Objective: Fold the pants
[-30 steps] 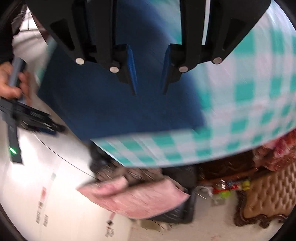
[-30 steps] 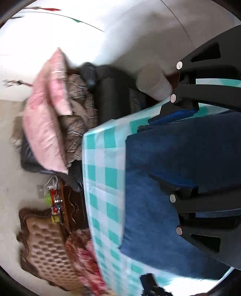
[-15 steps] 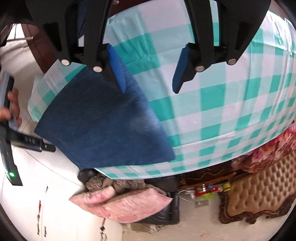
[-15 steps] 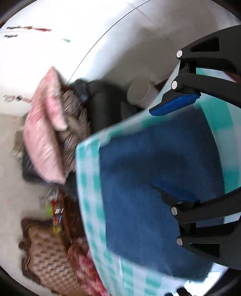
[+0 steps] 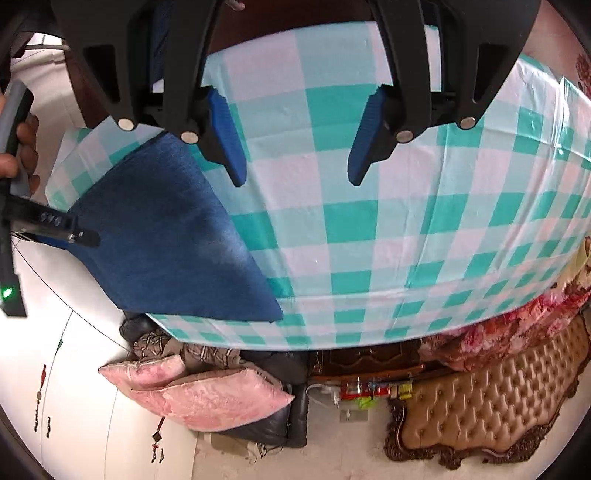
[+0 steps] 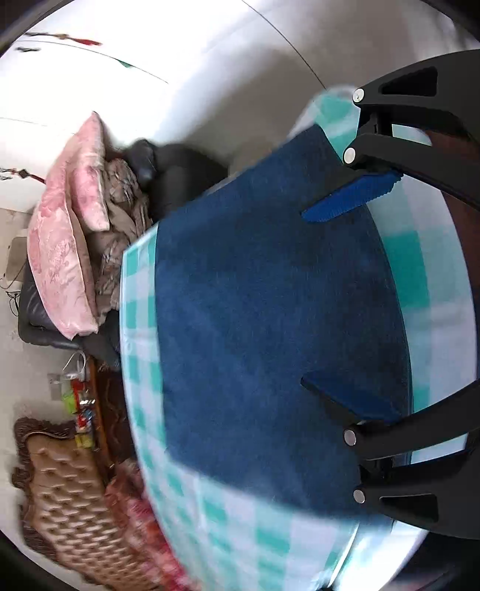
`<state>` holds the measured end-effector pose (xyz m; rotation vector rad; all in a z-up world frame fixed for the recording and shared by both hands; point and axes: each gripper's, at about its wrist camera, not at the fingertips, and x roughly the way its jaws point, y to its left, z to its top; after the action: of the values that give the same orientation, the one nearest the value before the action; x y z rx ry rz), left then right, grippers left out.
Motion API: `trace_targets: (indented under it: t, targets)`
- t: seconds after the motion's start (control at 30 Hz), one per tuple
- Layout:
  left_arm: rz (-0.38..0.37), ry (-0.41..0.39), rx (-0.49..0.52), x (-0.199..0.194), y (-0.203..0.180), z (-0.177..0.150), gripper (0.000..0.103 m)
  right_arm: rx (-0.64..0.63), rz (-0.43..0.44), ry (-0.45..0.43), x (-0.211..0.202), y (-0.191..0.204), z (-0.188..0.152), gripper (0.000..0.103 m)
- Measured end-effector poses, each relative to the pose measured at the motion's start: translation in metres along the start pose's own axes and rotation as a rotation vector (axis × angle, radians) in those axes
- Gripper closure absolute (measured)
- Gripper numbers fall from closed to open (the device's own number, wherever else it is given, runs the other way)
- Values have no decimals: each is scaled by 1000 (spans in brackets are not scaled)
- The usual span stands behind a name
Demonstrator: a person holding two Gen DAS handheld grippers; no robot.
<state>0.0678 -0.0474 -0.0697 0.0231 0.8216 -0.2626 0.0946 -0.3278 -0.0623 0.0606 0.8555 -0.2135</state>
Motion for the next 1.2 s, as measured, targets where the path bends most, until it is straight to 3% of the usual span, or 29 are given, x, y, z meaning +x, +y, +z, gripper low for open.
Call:
trace_targets:
  t: [0.1, 0.2, 0.33, 0.67, 0.83, 0.9, 0.97, 1.2]
  targets:
    - [-31, -18, 21, -7, -9, 6, 36, 9, 13, -4, -9, 10, 3, 23]
    - [21, 13, 9, -4, -15, 14, 36, 18, -7, 22, -13, 19, -2, 23]
    - [-20, 48, -39, 3, -22, 21, 33, -8, -22, 27, -23, 20, -13, 19]
    - [-23, 63, 33, 16, -64, 33, 33, -9, -42, 72, -8, 3, -23, 19]
    - [-29, 68, 67, 10, -77, 37, 21, 3, -61, 58, -24, -6, -21, 19]
    - [-28, 66, 74, 4, -82, 39, 8, 19, -64, 53, -33, -13, -21, 19]
    - [-35, 62, 78, -4, -91, 40, 2, 35, -76, 47, -45, -23, -23, 19]
    - [-90, 41, 84, -22, -115, 46, 2, 67, -114, 16, -76, -51, -31, 19]
